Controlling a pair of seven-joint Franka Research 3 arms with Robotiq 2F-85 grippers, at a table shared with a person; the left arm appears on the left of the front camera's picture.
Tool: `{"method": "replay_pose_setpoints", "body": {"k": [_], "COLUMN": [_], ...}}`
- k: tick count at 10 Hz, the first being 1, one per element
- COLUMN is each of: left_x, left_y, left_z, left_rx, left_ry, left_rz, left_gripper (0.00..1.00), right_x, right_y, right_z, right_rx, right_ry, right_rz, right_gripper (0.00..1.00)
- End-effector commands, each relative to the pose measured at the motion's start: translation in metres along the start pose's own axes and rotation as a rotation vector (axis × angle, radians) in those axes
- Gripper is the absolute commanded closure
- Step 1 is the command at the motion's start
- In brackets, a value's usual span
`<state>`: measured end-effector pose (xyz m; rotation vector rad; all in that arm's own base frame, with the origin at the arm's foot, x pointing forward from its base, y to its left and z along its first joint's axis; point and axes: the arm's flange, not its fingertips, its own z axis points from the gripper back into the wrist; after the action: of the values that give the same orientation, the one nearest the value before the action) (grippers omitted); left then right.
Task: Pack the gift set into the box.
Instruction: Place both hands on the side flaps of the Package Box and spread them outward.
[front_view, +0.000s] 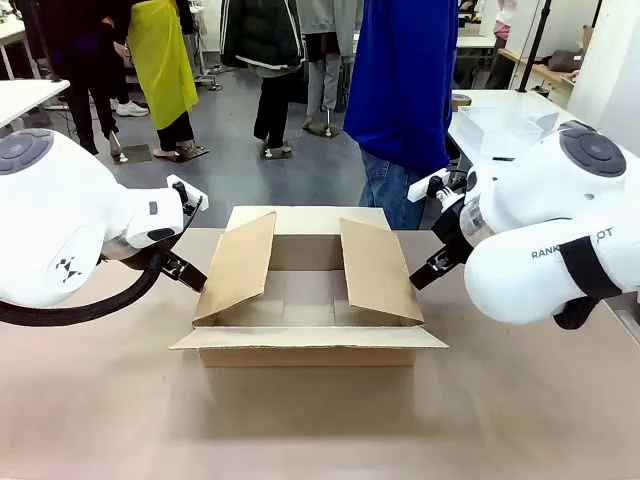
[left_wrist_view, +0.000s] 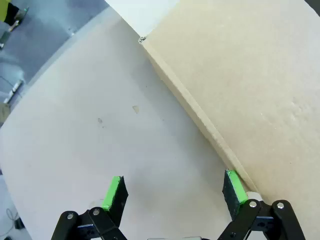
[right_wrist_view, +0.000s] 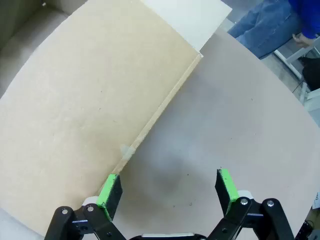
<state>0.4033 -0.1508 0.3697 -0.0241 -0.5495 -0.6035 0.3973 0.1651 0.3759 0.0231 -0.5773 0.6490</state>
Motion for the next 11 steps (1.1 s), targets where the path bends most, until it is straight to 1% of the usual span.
{"method": "replay_pose_setpoints", "body": {"k": [1, 11], "left_x": [0.0003, 0.0003], "left_y": [-0.0007, -0.0007], "left_z": [0.0002, 0.0002], "left_rx": [0.0, 0.0], "left_ry": [-0.001, -0.001], "left_rz": [-0.002, -0.002], "left_gripper": [0.0, 0.0], "right_x": [0.0, 0.0], "right_y": [0.0, 0.0], "right_z": [0.0, 0.0], "right_rx": [0.0, 0.0], "right_ry": [0.0, 0.0], "right_rz": [0.0, 0.0], "right_gripper": [0.0, 0.0]}}
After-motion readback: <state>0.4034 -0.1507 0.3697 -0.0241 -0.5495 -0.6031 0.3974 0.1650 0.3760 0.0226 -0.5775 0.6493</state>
